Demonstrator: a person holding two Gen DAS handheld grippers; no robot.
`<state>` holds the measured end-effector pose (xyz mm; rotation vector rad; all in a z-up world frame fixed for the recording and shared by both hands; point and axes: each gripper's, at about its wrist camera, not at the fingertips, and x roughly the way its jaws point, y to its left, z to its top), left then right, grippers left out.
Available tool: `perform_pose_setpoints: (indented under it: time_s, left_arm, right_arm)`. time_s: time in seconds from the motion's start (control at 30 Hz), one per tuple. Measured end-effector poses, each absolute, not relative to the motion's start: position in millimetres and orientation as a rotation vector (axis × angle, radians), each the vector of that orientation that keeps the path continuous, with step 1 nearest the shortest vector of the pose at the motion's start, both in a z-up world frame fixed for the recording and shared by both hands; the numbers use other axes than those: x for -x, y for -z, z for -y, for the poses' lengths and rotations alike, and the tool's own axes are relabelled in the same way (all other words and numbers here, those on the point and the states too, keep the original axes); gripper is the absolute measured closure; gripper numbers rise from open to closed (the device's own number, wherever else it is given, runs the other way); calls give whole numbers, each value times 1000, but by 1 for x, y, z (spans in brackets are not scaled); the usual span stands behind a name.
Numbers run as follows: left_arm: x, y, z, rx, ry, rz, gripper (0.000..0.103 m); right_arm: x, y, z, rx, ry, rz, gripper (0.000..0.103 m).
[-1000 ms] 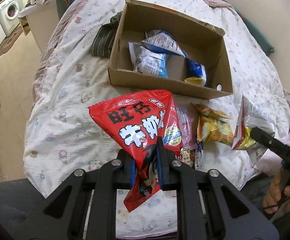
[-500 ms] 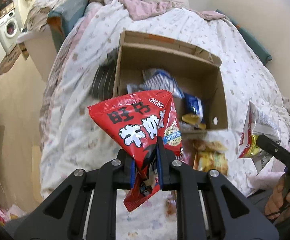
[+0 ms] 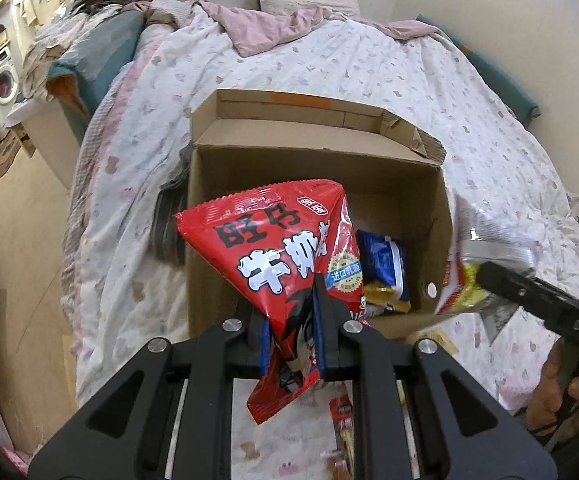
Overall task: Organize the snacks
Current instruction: 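Carry both held bags up and over the cardboard box, then lower both bags into the box and open both tools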
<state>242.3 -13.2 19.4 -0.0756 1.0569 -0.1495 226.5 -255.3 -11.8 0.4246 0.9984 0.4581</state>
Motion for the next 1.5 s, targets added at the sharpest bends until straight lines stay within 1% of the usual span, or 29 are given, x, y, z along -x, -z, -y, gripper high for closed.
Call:
perform_pose_setpoints:
  time_s: [0.3,0.53,0.93,1.5]
  left_arm:
    - [-270,18,17,70,143,-1096,89]
    - [-283,34,13,68,129,-1104,89]
    - [-287,40,21,9,153,-1085,89]
    - [-286,40,21,-9,140,-1075,86]
  right_arm:
    - [-255,41,249,-416,-452,-1040,55]
    - [-265,60,232,-410,-475,-1081,55]
    - [-272,79,216,-373,-469,-1136,54]
    - [-274,79,214,-377,-466,-1134,52]
